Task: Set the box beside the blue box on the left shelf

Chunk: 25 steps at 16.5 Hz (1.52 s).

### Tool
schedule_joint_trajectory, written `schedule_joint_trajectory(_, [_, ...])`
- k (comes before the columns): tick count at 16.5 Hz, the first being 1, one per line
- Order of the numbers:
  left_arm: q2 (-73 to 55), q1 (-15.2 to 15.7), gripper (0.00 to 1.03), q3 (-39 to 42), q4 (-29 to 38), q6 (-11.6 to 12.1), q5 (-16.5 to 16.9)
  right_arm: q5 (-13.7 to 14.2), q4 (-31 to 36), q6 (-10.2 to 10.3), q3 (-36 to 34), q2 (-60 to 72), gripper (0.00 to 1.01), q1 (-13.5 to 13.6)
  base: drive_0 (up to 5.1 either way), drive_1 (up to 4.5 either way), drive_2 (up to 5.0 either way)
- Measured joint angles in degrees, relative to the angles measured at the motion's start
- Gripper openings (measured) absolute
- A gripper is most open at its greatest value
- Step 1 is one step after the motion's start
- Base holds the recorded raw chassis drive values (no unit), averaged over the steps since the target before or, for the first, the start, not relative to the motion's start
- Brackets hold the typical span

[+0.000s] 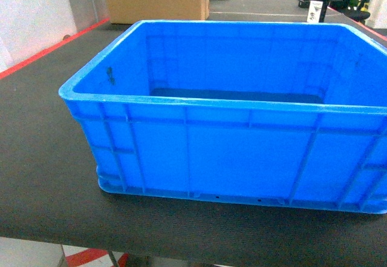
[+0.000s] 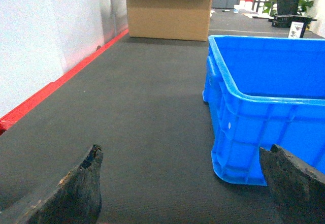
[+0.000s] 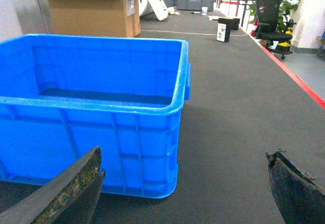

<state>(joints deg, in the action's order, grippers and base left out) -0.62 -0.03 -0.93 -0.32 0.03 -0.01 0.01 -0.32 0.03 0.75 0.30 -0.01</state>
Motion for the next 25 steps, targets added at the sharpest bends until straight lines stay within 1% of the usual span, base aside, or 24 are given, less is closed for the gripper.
schedule_joint_trajectory(13, [0.0, 0.0, 0.98, 0.0, 0.0, 0.0, 0.0, 0.0, 0.0, 0.0, 0.0, 0.0, 0.98, 0.0, 0.0, 0.0, 0.0])
schedule_joint_trajectory(14, [-0.22, -0.31, 0.98, -0.11, -1.11, -0.31, -0.76, 0.0, 0.0, 0.0, 0.0, 0.0, 0.98, 0.0, 0.0, 0.0, 0.0])
schedule_joint_trajectory(15, [-3.78, -3.39, 0.98, -1.36, -5.01, -2.73, -6.27, 9.79, -7.87, 2.69, 2.64, 4.02, 0.98, 4.42, 0.0, 0.0, 0.0])
schedule_joint_trajectory(16, [-4.96, -4.42, 0.98, -1.53, -4.85, -3.19, -7.56, 13.09, -10.27, 3.82, 3.82, 6.29, 0.98, 5.97, 0.0, 0.0, 0.0])
schedule_joint_trajectory(17, [-5.68, -5.29, 0.98, -1.53, -4.24, -3.37, -8.44, 15.39, -11.74, 4.31, 4.61, 8.11, 0.98, 7.04, 0.0, 0.0, 0.0])
schedule_joint_trajectory(18, [-6.71, -6.64, 0.98, -1.55, -3.45, -3.96, -9.6, 17.16, -11.87, 5.22, 4.76, 9.42, 0.98, 7.82, 0.0, 0.0, 0.0])
schedule_joint_trajectory(19, [-7.1, -7.17, 0.98, -1.57, -2.95, -4.15, -9.94, 18.91, -12.04, 5.66, 4.76, 10.12, 0.98, 8.0, 0.0, 0.0, 0.0])
schedule_joint_trajectory(20, [-8.46, -8.68, 0.98, -1.79, -1.18, -4.42, -11.08, 20.76, -12.13, 6.54, 4.76, 10.67, 0.98, 7.65, 0.0, 0.0, 0.0])
schedule_joint_trajectory(22, [-10.86, -10.71, 0.98, -2.6, 1.7, -4.61, -12.85, 22.01, -11.17, 7.23, 4.81, 11.39, 0.98, 6.93, 0.0, 0.0, 0.0])
schedule_joint_trajectory(23, [-11.58, -11.21, 0.98, -2.89, 2.45, -4.61, -13.25, 22.01, -10.91, 7.48, 4.87, 11.56, 0.98, 6.64, 0.0, 0.0, 0.0])
schedule_joint_trajectory(24, [-13.99, -12.68, 0.98, -3.91, 4.87, -4.59, -13.92, 21.42, -9.86, 7.78, 5.42, 12.24, 0.98, 5.88, 0.0, 0.0, 0.0])
schedule_joint_trajectory(25, [-20.13, -15.78, 0.98, -6.78, 11.1, -4.55, -14.34, 19.21, -6.54, 8.55, 8.04, 16.13, 0.98, 4.09, 0.0, 0.0, 0.0])
